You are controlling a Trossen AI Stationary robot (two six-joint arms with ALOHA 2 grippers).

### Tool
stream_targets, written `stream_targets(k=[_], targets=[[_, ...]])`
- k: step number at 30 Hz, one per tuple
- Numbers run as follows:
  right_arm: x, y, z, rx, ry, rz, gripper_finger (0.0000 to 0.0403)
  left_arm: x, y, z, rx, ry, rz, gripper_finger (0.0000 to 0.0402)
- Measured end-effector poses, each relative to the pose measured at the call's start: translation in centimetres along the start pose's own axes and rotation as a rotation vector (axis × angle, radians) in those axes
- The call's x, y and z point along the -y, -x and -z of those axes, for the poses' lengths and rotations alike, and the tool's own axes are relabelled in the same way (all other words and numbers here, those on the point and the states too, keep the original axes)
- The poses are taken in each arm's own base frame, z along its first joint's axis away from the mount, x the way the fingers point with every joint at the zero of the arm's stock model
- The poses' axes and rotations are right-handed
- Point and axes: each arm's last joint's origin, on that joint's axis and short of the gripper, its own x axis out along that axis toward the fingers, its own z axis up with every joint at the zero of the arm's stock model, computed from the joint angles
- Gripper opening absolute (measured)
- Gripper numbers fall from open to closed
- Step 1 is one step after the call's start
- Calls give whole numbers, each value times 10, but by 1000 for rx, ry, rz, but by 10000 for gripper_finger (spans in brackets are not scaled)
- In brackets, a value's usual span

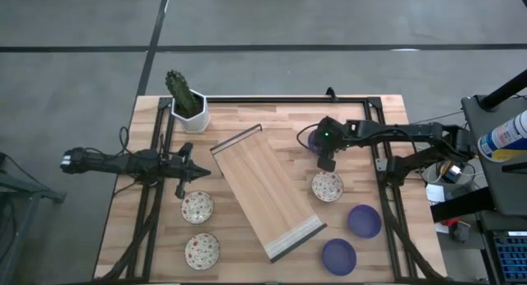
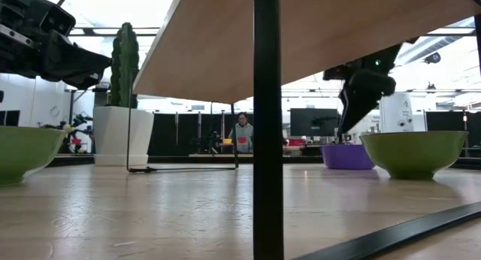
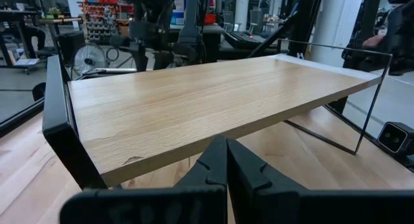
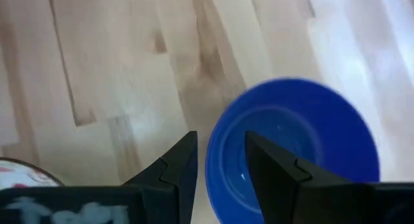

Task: Pick & Place Mini bowls
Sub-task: Put the top blue bowl on the shelf

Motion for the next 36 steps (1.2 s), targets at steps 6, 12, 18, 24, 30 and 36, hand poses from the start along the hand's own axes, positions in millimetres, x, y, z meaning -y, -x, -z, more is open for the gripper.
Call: stream_targets(k=[6,12,18,24,30,36], targets=[[-1,-20,8,-94,22,-7,125,0,0,0,0,0,0,0],[-1,-31,10,-142,46,3,116,0,0,0,0,0,0,0],[0,-32,10,-146,60,41,67,0,0,0,0,0,0,0],[1,-31,10,-151,80,55,13,0,0,0,0,0,0,0],[2,-13,0,-204,73,149,9,0,0,0,0,0,0,0],[-10,19,-26,-163,86,150,9,0,0,0,1,0,0,0]])
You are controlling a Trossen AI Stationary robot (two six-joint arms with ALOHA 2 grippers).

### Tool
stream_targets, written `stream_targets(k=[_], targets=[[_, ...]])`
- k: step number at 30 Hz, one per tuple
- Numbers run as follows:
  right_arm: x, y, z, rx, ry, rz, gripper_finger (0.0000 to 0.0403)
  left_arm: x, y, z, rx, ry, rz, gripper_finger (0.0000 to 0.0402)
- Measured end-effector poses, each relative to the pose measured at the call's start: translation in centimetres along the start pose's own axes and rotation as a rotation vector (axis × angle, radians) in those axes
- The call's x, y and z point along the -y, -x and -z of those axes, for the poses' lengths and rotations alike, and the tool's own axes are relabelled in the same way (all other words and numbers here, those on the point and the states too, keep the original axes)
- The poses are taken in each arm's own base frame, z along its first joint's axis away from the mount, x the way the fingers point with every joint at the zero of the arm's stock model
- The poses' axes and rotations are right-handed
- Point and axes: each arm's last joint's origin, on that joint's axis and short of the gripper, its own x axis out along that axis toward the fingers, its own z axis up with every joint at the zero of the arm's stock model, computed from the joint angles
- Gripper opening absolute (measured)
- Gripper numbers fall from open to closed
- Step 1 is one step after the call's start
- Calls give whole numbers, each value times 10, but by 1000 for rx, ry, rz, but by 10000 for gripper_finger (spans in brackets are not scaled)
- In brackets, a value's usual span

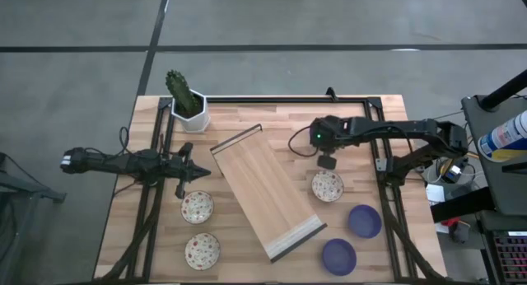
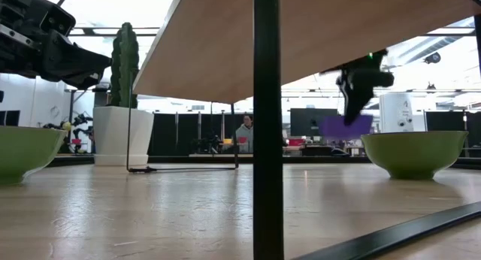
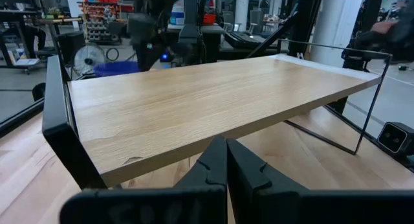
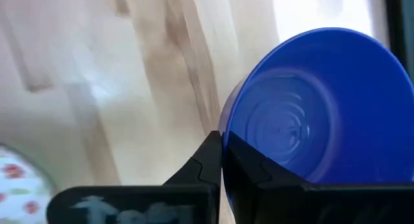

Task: Pick & Place Mini bowls
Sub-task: Put the top blue bowl on the shelf

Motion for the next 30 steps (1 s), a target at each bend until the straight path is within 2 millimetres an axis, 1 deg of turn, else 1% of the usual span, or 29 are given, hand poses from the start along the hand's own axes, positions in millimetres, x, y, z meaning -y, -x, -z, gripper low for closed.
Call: stream_targets(k=[5,8,11,15,18,22,30], targets=[[-15,35,-16,33,43,12,9,0,0,0,4,0,0,0],[-30,58,-24,78,94,22,9,0,0,0,4,0,0,0],[-45,81,-32,150,149,-7,9,0,0,0,4,0,0,0],[-65,109,-39,253,253,-47,9,0,0,0,5,0,0,0],[-78,126,-42,316,351,-68,9,0,0,0,5,0,0,0],[-95,135,-50,358,458,-81,8,0,0,0,5,0,0,0],[-116,122,-83,332,598,-69,8,0,0,-1,8,0,0,0]])
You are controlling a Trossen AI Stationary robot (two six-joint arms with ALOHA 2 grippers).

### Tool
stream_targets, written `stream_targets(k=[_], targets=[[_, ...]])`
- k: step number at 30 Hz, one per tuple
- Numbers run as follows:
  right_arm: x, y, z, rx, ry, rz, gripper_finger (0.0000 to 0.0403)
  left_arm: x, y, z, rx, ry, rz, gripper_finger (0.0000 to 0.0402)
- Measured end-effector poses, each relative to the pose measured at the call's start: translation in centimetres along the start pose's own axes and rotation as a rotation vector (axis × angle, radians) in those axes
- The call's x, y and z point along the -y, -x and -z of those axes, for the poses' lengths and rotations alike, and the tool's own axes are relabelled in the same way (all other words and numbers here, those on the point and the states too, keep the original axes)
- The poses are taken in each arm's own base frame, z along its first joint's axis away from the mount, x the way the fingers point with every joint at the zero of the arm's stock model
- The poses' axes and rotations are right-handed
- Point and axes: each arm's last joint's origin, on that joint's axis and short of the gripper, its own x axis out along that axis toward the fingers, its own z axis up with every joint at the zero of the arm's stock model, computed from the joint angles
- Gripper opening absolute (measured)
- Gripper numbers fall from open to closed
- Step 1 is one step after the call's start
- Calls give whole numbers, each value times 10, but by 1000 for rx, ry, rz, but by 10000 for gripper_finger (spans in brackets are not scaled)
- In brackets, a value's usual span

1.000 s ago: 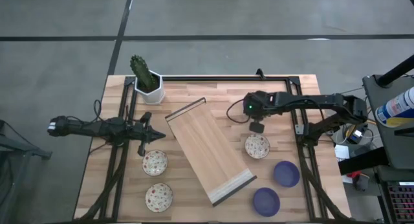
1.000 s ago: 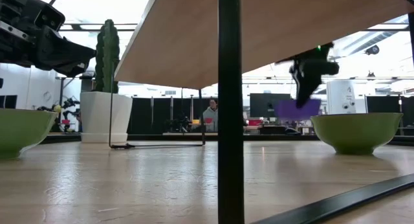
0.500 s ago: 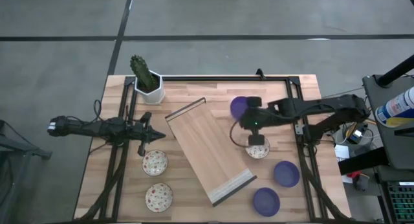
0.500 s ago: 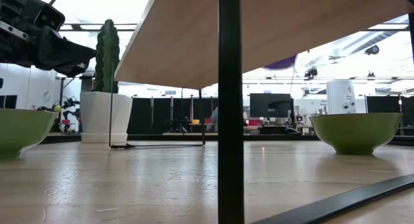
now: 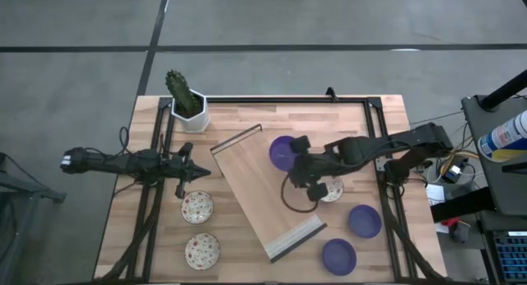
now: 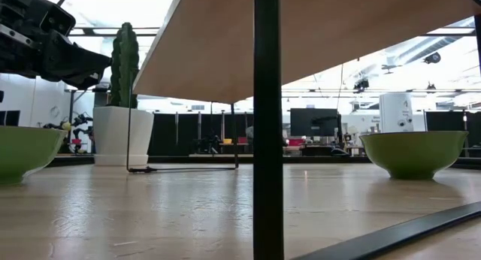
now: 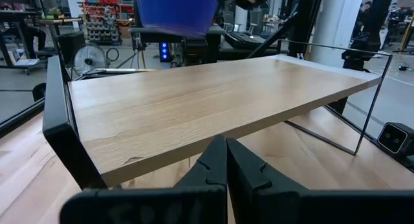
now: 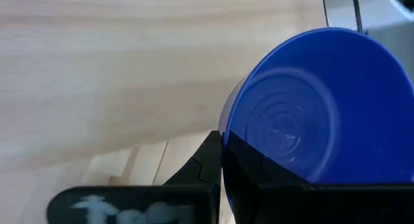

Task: Pick & Place Mini bowls
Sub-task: Put the top blue bowl on the shelf

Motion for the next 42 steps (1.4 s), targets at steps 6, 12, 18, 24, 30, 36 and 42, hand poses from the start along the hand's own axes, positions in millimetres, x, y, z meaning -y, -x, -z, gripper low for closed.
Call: stream_targets(k=[6,12,18,24,30,36,42], targets=[[3,-18,-23,-11,110,-10,8,0,0,0,5,1,1,0],[15,-33,-44,22,147,-73,8,0,0,-1,7,1,0,0],[30,-42,-55,-6,193,-107,8,0,0,-1,9,1,0,0],[46,-62,-61,-49,146,-204,8,0,0,-1,10,0,0,0],[57,-83,-61,-101,138,-228,8,0,0,-1,11,0,0,0],[60,-87,-65,-88,159,-222,8,0,0,-1,11,0,0,0],[61,-87,-65,-76,179,-216,8,0,0,-1,11,1,0,0]])
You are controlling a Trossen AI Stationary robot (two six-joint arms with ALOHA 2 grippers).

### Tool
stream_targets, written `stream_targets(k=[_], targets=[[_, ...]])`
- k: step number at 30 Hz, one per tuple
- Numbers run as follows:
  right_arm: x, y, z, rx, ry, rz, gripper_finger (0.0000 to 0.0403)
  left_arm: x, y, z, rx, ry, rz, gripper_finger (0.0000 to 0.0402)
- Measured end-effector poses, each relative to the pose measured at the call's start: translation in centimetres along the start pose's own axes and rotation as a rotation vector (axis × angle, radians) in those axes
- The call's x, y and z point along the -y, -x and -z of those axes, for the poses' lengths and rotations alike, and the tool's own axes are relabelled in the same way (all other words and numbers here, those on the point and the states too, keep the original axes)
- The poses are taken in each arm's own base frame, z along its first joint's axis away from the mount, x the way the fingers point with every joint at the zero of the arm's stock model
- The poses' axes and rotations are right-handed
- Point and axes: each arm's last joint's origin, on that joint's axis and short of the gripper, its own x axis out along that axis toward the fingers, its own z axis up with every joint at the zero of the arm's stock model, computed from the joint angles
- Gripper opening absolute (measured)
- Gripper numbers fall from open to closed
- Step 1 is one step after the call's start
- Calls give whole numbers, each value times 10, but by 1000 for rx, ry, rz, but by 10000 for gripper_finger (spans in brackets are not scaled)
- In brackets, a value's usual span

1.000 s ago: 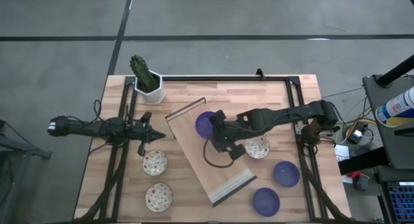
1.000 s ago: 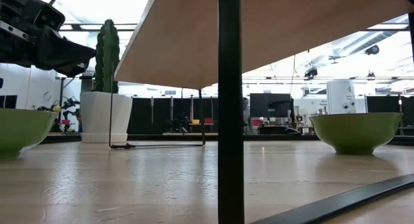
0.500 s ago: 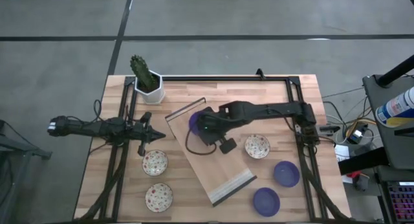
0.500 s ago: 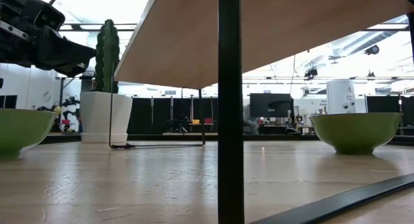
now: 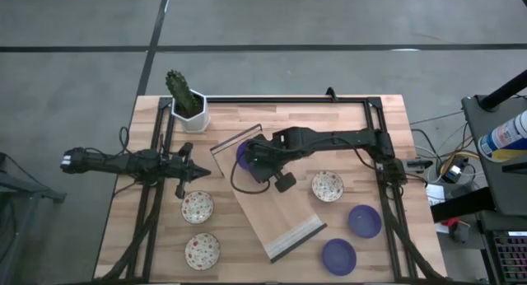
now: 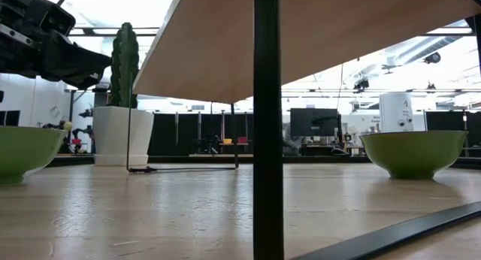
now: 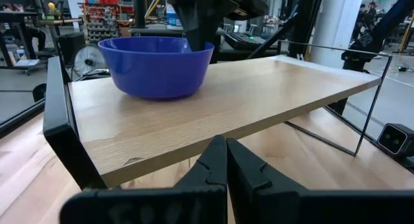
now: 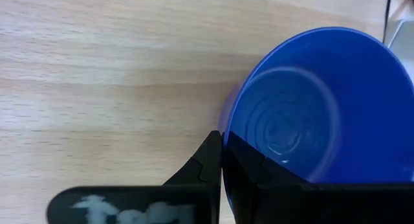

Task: Pick & Place Mini bowls
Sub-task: Put the top blue bowl on the shelf

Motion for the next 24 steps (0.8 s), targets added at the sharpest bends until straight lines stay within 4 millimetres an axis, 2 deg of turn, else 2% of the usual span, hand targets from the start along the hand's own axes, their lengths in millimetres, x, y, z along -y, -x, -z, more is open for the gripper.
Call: stream_targets(k=[15,24], targets=[[0,0,-1,10,25,6,12,0,0,0,0,0,0,0],[2,0,-3,32,25,25,65,0,0,0,1,0,0,0]])
